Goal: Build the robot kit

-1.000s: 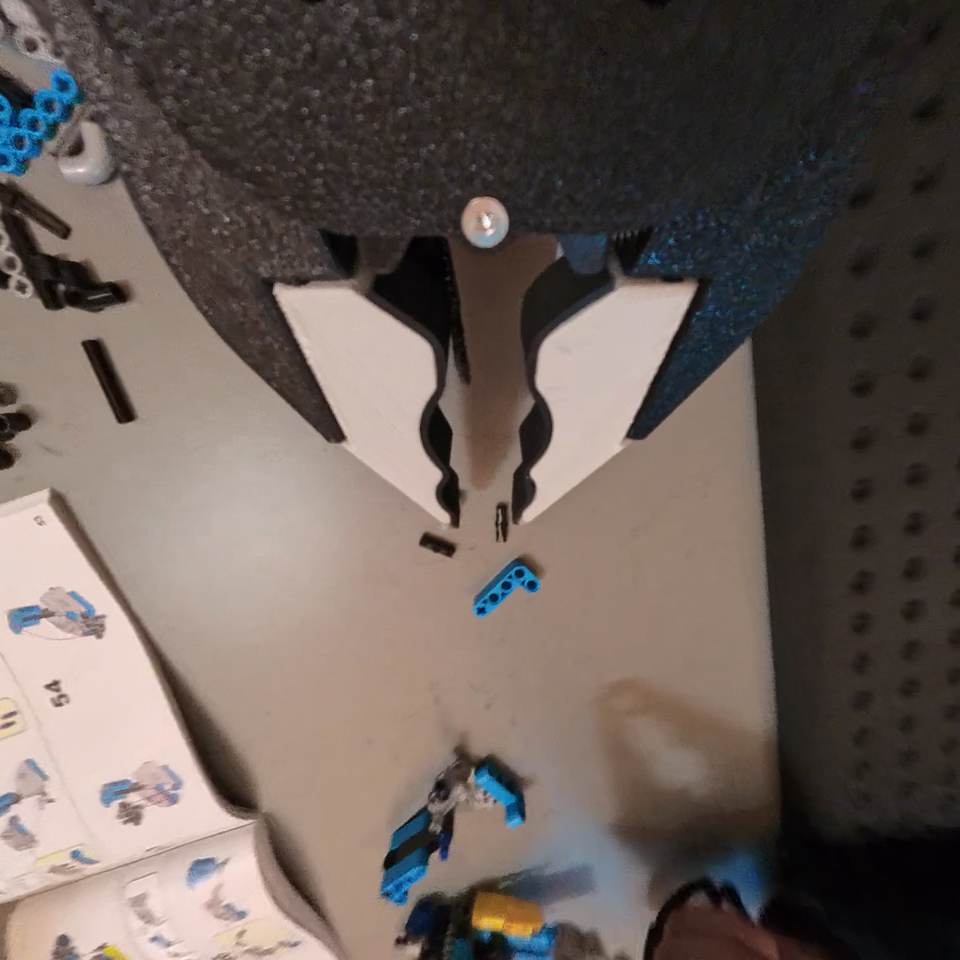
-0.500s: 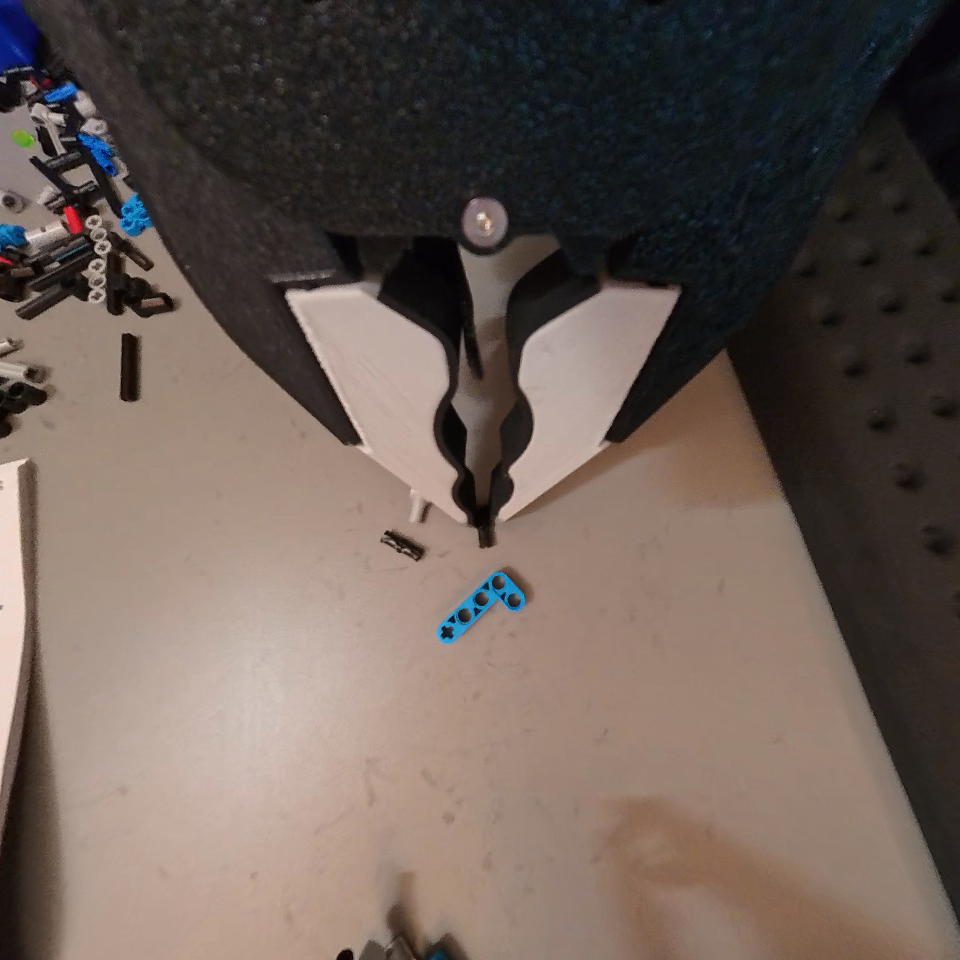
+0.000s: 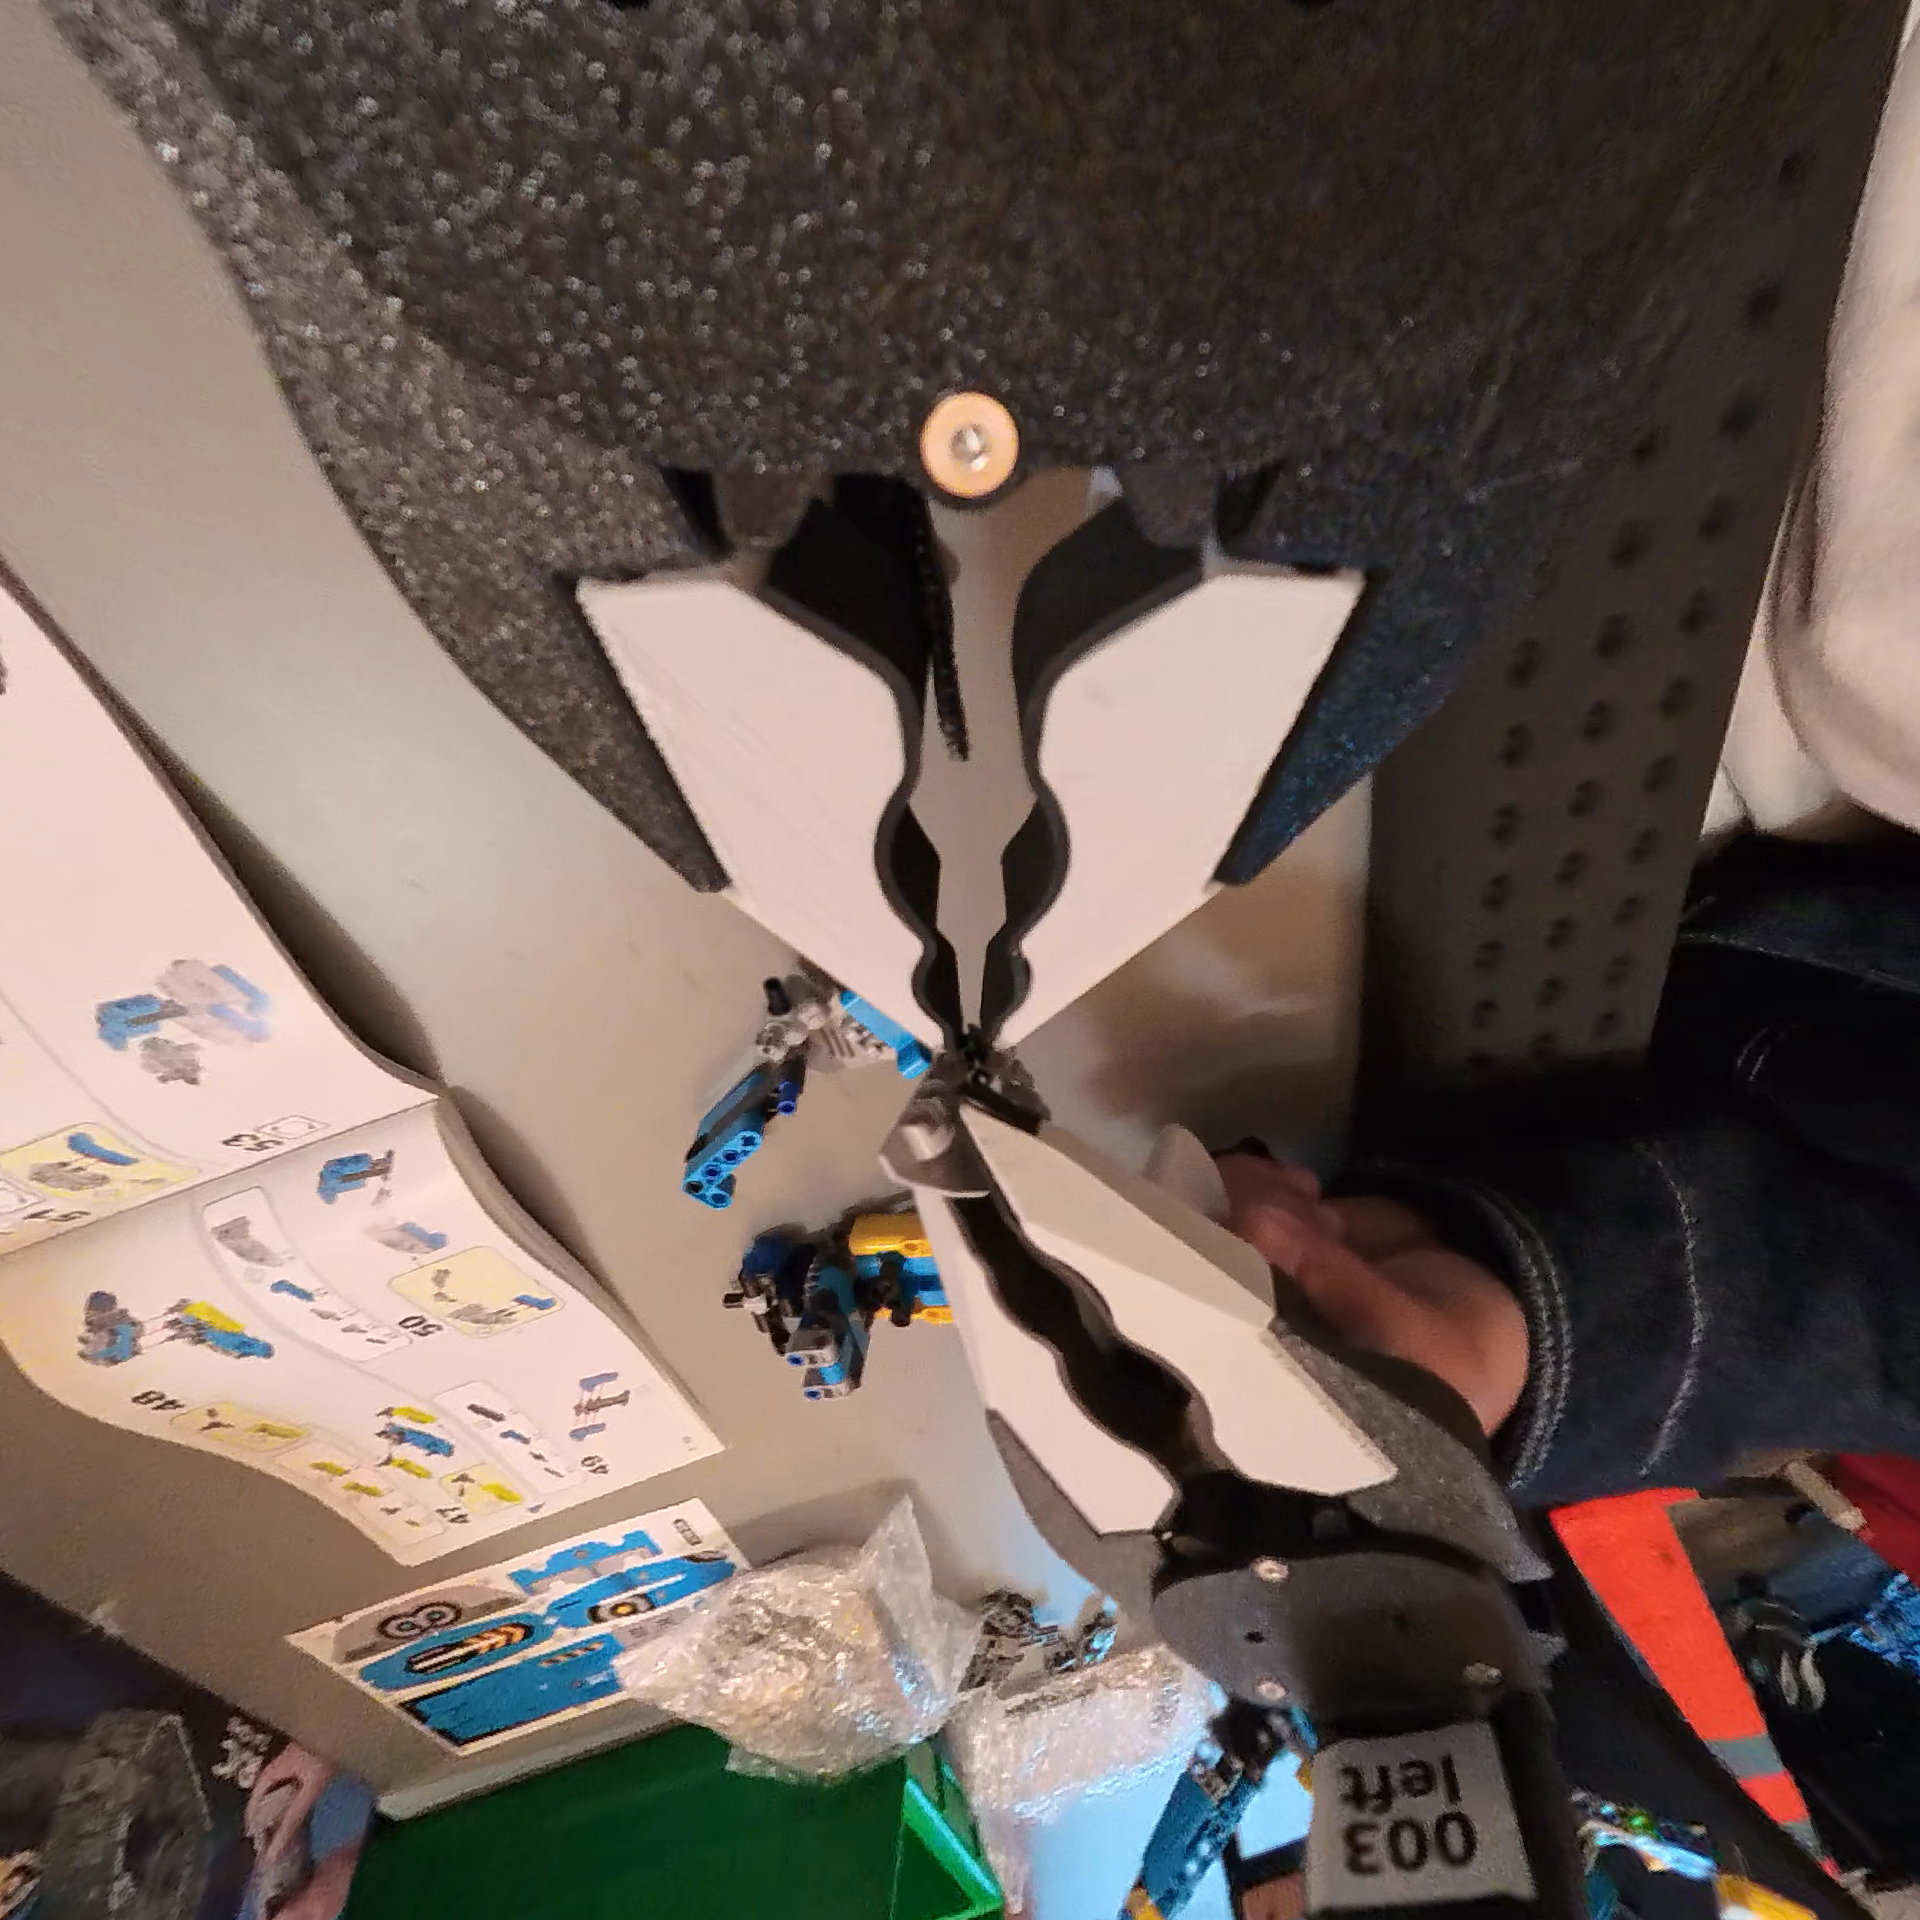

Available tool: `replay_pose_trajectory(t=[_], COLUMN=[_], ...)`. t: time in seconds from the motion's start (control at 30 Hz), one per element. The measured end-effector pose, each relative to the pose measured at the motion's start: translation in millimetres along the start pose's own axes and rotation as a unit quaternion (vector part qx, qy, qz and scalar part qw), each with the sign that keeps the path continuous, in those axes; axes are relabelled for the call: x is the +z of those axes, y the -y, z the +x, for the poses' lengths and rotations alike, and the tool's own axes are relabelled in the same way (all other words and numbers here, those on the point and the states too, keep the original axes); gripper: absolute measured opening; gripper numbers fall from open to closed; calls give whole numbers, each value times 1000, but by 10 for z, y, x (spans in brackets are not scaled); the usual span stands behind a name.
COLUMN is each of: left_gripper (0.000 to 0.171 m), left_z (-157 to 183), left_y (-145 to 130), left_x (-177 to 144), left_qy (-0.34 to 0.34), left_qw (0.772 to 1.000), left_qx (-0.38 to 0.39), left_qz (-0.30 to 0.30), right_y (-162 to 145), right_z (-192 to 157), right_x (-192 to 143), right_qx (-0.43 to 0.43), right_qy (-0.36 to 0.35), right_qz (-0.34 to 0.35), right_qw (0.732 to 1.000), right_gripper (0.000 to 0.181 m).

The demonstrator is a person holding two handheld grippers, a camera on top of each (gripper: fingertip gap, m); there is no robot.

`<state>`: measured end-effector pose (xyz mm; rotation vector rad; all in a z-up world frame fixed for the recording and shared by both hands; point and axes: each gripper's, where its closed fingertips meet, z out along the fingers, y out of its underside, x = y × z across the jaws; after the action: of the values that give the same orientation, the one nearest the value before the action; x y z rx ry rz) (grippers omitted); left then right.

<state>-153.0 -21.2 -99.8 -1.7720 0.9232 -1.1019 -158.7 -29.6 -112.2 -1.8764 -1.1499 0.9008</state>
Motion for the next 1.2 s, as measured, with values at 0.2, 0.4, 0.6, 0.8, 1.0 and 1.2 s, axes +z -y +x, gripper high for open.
replay_pose_trajectory(t=[0.2, 0.4, 0.6, 0.8, 1.0, 1.2], left_gripper=[7, 7, 7, 7, 7, 7], left_z=[-11, -7, -15, -25, -30, -51], left_y=[-30, -32, -20, 35, 61, 132], left_x=[22, 32, 24, 13, 21, -50], left_qy=[24, 29, -16, -20, -15, -35], left_qw=[999, 998, 998, 996, 995, 991], left_qx=[38, 47, -59, -87, -96, -116], left_qz=[-11, -11, 6, 28, 37, 58], right_y=[-20, -20, 15, 83, 122, 163], right_z=[31, 34, 36, 35, 46, 44], right_x=[14, 28, 21, 15, 1, -62], right_qx=[34, 55, 54, 105, 171, 143], right_qy=[9, 18, 16, 36, 69, 63], right_qz=[13, 23, 37, 66, 90, 95], right_qw=[999, 998, 998, 992, 979, 983], right_gripper=[3, 3, 3, 3, 4, 4])
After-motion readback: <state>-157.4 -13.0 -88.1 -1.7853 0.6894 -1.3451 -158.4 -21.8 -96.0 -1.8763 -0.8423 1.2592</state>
